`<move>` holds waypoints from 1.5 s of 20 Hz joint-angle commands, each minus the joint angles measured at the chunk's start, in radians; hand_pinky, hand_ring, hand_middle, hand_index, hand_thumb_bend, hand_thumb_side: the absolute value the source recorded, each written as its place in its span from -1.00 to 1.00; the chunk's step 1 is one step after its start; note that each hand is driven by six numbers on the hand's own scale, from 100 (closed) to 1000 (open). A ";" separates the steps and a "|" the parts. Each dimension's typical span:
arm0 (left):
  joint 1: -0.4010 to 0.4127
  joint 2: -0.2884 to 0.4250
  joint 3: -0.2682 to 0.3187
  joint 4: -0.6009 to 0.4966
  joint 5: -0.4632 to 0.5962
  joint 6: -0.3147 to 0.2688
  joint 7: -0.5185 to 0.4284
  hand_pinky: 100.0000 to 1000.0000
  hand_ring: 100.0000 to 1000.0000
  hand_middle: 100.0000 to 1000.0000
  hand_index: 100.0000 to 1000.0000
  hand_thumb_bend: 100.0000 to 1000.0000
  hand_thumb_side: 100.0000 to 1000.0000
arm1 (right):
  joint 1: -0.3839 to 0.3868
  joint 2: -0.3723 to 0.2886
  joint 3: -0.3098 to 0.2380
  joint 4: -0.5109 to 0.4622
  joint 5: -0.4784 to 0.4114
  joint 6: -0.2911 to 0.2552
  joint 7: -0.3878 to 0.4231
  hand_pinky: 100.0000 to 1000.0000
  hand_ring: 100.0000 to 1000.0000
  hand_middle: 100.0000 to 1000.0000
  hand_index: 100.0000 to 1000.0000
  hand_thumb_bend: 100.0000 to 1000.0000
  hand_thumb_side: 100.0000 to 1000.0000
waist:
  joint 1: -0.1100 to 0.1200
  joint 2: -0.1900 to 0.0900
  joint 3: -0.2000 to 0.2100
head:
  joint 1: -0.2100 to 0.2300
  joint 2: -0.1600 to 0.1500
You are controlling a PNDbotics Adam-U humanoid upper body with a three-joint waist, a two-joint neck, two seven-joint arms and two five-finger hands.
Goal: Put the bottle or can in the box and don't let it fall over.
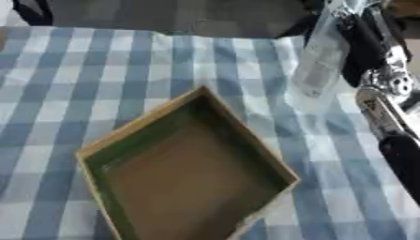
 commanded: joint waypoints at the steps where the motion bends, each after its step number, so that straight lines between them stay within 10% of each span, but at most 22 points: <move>1: -0.002 0.035 0.029 0.000 -0.008 0.008 0.027 0.94 1.00 1.00 0.12 -1.00 0.04 | -0.005 -0.014 0.012 -0.101 -0.028 0.034 -0.010 -1.00 -0.76 -0.08 -0.87 -1.00 -0.18 | 0.001 -0.037 -0.004 | 0.007 0.016; 9: 0.004 0.037 0.041 0.049 -0.024 0.024 0.028 0.94 1.00 1.00 0.11 -1.00 0.05 | -0.032 0.038 0.086 -0.134 -0.100 0.056 0.035 -1.00 -0.76 -0.09 -0.88 -1.00 -0.18 | -0.006 -0.061 -0.012 | 0.007 0.038; 30: -0.009 0.027 0.012 0.118 0.014 0.026 -0.048 0.96 1.00 1.00 0.11 -1.00 0.06 | -0.102 0.097 0.223 -0.134 -0.067 -0.192 0.099 -1.00 -0.76 -0.24 -0.87 -1.00 -0.18 | 0.019 -0.063 0.019 | -0.057 0.045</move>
